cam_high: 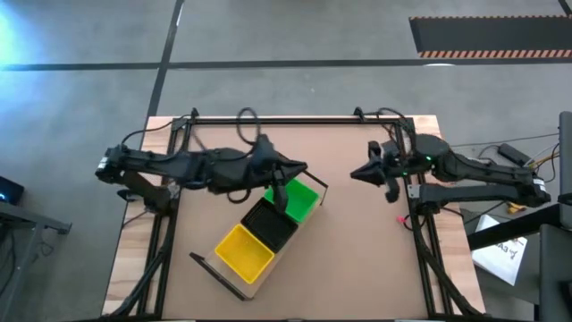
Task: Stack baskets on shelf by color
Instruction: Return to Home Position
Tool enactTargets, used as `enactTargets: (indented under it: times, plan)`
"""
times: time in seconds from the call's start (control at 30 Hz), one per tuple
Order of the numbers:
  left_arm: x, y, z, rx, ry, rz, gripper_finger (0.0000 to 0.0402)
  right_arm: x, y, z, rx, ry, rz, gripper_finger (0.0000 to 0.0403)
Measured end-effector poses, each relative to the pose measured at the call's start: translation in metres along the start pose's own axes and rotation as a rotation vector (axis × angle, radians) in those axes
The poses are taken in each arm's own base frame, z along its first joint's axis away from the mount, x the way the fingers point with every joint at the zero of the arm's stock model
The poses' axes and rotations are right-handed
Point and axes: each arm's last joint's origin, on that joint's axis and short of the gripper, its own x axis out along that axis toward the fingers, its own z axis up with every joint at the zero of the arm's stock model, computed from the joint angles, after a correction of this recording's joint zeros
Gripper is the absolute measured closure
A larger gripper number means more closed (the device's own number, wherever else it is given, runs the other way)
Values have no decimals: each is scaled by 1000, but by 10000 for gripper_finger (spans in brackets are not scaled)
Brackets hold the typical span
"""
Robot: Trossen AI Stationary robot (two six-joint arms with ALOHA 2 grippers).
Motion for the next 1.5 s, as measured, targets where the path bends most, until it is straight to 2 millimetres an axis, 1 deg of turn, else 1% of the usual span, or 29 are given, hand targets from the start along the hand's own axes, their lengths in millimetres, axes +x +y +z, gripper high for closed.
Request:
enactTargets:
  times: [0.1, 0.17, 0.2, 0.3, 0.4, 0.47, 0.53, 0.6, 0.73, 0.87, 0.97, 1.17, 1.27, 1.37, 1.5]
  plan:
    - [18, 13, -17, -2, 36, -73, 393, -15, 4, -11, 10, -60, 17, 394]
    - [27, 21, -28, -7, 44, -101, 393, -40, 13, -14, -20, -153, 26, 394]
    - [31, 25, -34, -9, 45, -105, 393, -52, 17, -15, -31, -202, 30, 394]
    - [34, 36, -51, -5, 59, -89, 393, -70, 21, -24, -19, -241, 5, 394]
    - [25, 47, -66, 4, 80, -76, 397, -85, 22, -34, 7, -222, -51, 394]
    - [17, 54, -76, -4, 58, -82, 400, -94, 23, -39, 21, -213, -83, 394]
    - [5, 62, -87, -16, 22, -93, 400, -102, 26, -40, 14, -240, -83, 394]
    - [-7, 71, -98, -32, -30, -112, 400, -105, 24, -45, 25, -231, -125, 394]
    - [-38, 92, -126, -47, -104, -174, 401, -110, 25, -44, 8, -277, -161, 394]
    - [-68, 116, -161, 65, -80, -163, 401, -106, 21, -47, 6, -244, -200, 394]
    - [-85, 130, -185, 79, -55, -159, 401, -103, 20, -47, 17, -227, -223, 394]
    - [-111, 149, -210, 119, -121, -173, 401, -97, 17, -47, 27, -192, -240, 394]
    - [-122, 157, -222, 111, -183, -220, 401, -95, 16, -48, 32, -176, -246, 394]
    - [-130, 163, -235, 107, -226, -264, 402, -93, 15, -48, 35, -164, -250, 394]
    - [-136, 170, -249, 110, -232, -269, 402, -92, 14, -48, 38, -155, -254, 394]
